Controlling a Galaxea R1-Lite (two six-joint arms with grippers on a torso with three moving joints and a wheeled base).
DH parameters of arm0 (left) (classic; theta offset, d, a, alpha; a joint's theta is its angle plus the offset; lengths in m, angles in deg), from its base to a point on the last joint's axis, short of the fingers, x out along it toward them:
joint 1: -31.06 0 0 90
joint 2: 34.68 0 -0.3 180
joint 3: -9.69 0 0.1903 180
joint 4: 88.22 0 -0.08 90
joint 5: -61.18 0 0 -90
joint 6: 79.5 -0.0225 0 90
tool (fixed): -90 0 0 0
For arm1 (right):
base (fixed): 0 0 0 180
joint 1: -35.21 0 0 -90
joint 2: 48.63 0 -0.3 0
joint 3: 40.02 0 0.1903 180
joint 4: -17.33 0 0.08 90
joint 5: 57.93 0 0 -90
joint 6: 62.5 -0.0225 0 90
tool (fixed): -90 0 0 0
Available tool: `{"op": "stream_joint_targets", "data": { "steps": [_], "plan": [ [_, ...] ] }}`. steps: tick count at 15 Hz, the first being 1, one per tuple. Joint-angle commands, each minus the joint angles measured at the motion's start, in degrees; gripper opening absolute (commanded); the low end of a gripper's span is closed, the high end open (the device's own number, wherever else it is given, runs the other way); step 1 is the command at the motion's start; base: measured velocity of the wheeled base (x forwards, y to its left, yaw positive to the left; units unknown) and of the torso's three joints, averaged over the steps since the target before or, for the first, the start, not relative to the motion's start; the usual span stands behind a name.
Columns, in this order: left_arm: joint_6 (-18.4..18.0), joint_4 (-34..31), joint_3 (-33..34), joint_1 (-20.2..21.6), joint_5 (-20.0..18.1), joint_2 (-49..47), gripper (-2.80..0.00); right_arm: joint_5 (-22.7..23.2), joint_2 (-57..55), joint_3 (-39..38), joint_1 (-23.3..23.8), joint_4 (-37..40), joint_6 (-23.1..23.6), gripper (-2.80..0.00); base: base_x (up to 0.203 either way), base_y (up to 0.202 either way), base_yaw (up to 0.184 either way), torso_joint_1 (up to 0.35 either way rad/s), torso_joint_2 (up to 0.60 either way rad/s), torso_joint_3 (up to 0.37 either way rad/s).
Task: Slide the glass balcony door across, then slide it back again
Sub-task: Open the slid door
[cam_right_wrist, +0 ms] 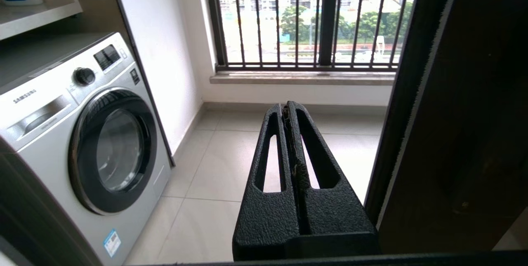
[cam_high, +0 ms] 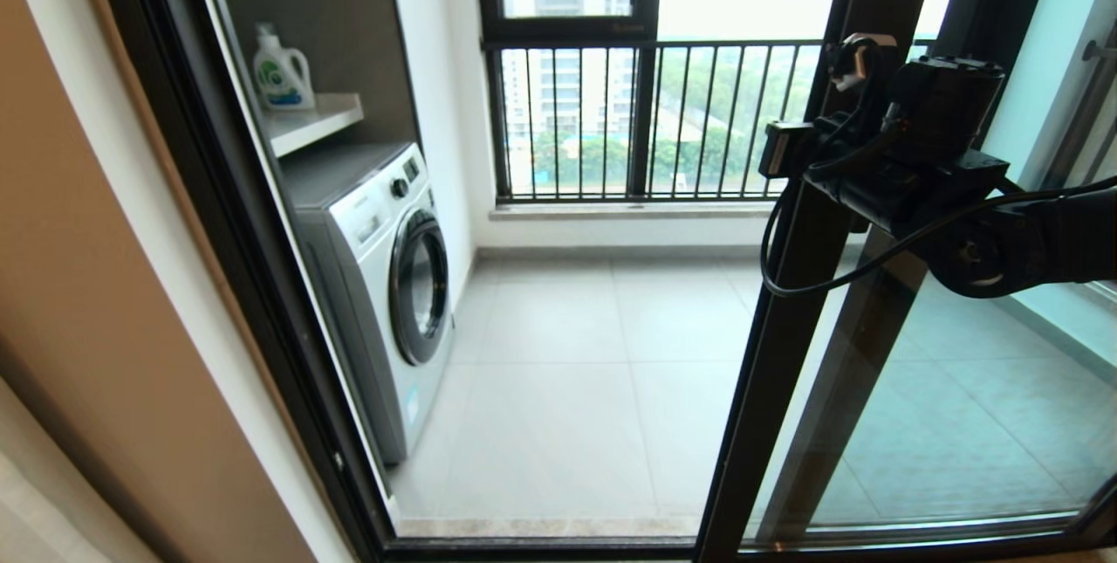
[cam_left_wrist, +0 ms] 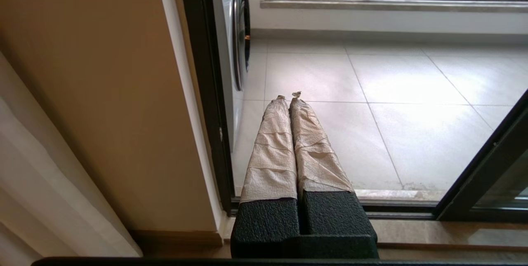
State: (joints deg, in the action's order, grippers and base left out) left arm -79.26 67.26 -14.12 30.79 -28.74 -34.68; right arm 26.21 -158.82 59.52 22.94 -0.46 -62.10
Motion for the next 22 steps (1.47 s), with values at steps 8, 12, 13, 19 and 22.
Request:
{"op": "stream_joint_targets", "data": {
  "steps": [8, 12, 13, 19, 22],
  "plan": [
    [0.0, 0.0, 0.0, 0.0, 0.0, -0.1, -2.80, 1.3, -1.3, 0.2, 7.4, -1.8, -0.1, -2.80, 0.000, 0.000, 0.000, 0.000, 0.00, 0.000],
    [0.0, 0.0, 0.0, 0.0, 0.0, -0.1, -2.80, 1.6, -1.3, -0.5, 10.0, -2.0, -0.2, -2.80, 0.000, 0.000, 0.000, 0.000, 0.00, 0.000],
    [0.0, 0.0, 0.0, 0.0, 0.0, -0.1, -2.80, 1.6, -1.3, -0.6, 10.6, -2.1, -0.1, -2.80, 0.000, 0.000, 0.000, 0.000, 0.00, 0.000],
    [0.0, 0.0, 0.0, 0.0, 0.0, -0.1, -2.80, 3.5, -1.2, -2.6, 14.3, -3.3, 0.0, -2.80, 0.000, 0.000, 0.000, 0.000, 0.00, 0.000],
    [0.0, 0.0, 0.0, 0.0, 0.0, -0.1, -2.80, 3.7, -0.8, -3.9, 15.8, -4.7, -0.1, -2.80, 0.000, 0.000, 0.000, 0.000, 0.00, 0.000]
  ]
}}
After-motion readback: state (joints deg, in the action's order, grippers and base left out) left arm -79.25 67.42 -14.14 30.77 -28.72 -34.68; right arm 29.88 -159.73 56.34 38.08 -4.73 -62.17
